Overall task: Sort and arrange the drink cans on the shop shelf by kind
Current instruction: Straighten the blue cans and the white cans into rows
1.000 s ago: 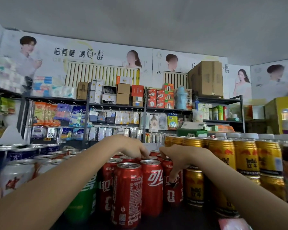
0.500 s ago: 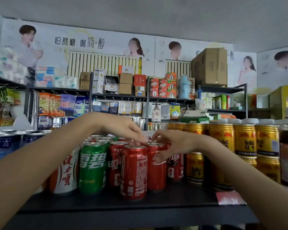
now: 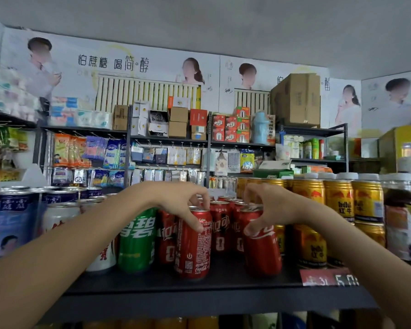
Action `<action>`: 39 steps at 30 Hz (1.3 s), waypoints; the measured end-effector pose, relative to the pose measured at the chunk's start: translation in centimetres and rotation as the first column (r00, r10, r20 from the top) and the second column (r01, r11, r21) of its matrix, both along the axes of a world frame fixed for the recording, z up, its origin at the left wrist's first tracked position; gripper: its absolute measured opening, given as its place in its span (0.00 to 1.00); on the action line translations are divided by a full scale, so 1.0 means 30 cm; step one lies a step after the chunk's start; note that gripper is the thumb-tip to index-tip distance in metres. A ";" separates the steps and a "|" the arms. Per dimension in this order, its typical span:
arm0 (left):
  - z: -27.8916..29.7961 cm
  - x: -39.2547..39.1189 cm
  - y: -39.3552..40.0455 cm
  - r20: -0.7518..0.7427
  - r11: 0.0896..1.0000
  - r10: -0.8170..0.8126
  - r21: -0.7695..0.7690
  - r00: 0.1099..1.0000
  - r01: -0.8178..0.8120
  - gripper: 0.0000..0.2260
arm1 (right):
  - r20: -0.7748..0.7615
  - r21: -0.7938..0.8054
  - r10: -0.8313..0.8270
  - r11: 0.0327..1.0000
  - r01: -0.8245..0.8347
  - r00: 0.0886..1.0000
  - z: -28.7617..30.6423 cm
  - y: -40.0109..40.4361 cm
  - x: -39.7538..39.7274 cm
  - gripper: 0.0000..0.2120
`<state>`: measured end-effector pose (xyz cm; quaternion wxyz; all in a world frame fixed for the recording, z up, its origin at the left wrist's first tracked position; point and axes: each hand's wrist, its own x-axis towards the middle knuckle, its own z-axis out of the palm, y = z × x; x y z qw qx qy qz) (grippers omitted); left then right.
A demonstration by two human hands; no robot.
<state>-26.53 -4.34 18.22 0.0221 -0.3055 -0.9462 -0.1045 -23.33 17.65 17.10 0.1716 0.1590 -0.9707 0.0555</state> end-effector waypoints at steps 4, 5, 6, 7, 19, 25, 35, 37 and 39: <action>-0.015 -0.024 0.048 0.026 0.995 -0.036 0.095 0.999 0.034 0.21 | -0.033 -0.027 -0.111 0.994 0.110 0.993 -0.041 0.027 -0.007 0.27; -0.022 -0.035 0.065 0.016 0.994 -0.030 0.107 0.999 0.029 0.21 | -0.052 -0.041 -0.142 0.989 0.140 0.989 -0.051 0.030 -0.015 0.28; -0.030 -0.047 0.082 0.005 0.993 -0.024 0.119 1.000 0.024 0.21 | -0.076 -0.054 -0.175 0.984 0.171 0.982 -0.063 0.029 -0.026 0.28; -0.037 -0.061 0.098 -0.005 0.991 -0.021 0.133 1.000 0.021 0.22 | -0.105 -0.069 -0.211 0.976 0.205 0.972 -0.076 0.024 -0.036 0.28; -0.064 -0.038 -0.061 -0.350 0.818 0.093 0.561 0.932 0.129 0.07 | -0.424 -0.095 -0.106 0.993 0.072 0.899 -0.080 -0.145 -0.048 0.20; -0.101 0.041 -0.339 -0.397 0.758 0.306 0.652 0.865 0.032 0.06 | -0.435 -0.149 0.199 0.946 -0.288 0.878 -0.099 -0.378 -0.081 0.09; -0.116 0.131 -0.923 -0.435 0.752 0.498 0.647 0.750 -0.124 0.06 | -0.366 -0.118 0.416 0.867 -0.485 0.833 -0.066 -0.896 -0.071 0.07; -0.115 0.129 -1.048 -0.452 0.772 0.496 0.621 0.741 -0.138 0.07 | -0.364 -0.136 0.425 0.856 -0.499 0.829 -0.061 -1.012 -0.069 0.08; -0.098 0.122 -1.167 -0.468 0.803 0.473 0.578 0.747 -0.146 0.08 | -0.364 -0.170 0.426 0.844 -0.509 0.828 -0.054 -1.136 -0.073 0.09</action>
